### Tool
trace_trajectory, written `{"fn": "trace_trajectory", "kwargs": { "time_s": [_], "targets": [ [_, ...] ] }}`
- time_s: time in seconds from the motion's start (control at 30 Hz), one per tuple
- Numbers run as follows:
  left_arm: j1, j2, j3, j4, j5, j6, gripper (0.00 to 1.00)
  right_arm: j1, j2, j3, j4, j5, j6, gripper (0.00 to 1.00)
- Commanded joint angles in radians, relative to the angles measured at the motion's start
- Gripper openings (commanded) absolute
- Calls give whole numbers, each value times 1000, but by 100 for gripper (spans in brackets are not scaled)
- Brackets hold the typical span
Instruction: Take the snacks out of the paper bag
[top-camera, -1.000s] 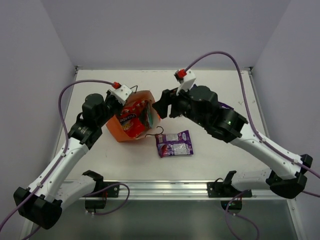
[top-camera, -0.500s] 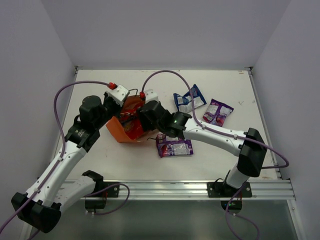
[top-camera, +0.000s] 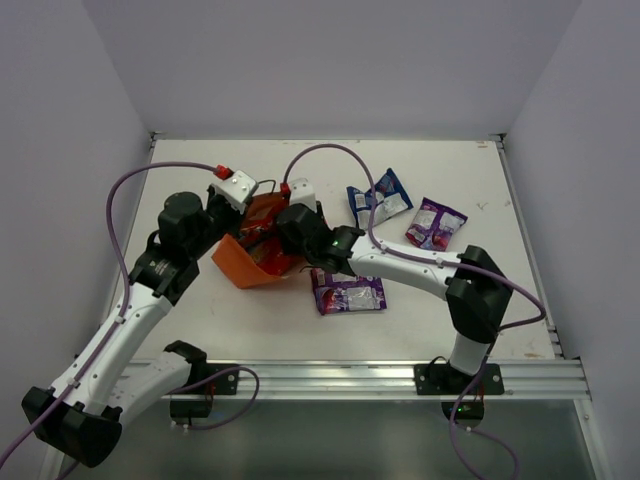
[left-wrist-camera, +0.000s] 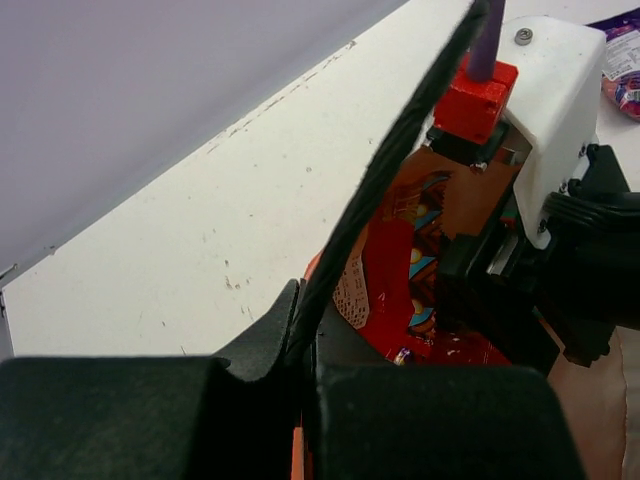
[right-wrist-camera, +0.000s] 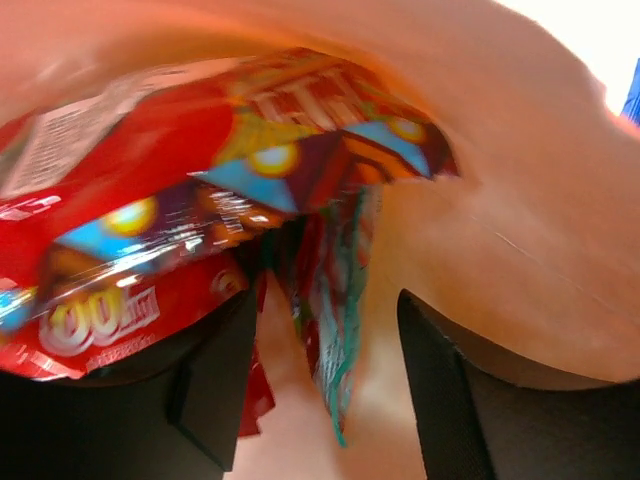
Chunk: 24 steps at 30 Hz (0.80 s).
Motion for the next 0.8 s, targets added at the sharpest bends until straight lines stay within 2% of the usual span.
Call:
{"fn": "trace_trajectory", "kwargs": {
  "time_s": [0.0,0.07,0.1,0.17,0.2,0.23,0.3,0.5,0.6,0.77],
  "targets": [
    [0,-26,50,87,15,-14,0,-35,5,-51,147,-8,-12,56],
    [0,-23,50,83,14,-15,0,-48,5,-58,167,-21,-23,51],
    [0,-23,52,82,12,-15,0,-51,7,-61,173,-19,-26,42],
    [0,-21,52,79,8,-14,0,-64,3,-77,201,-22,-41,33],
    [0,-21,50,77,2,-14,0,-68,0,-84,214,-27,-50,24],
    [0,-21,50,77,-1,-12,0,-70,-12,-98,237,-39,-63,11],
    [0,-21,50,73,-12,-9,0,-68,-30,-103,248,-73,-90,0],
    [0,-7,59,64,-50,3,0,-62,-193,-63,207,-258,-171,0],
    [0,14,76,53,-61,12,0,-62,-254,36,126,-324,-195,0],
    [0,26,101,57,-107,17,0,-62,-296,188,3,-331,-234,0]
  ]
}}
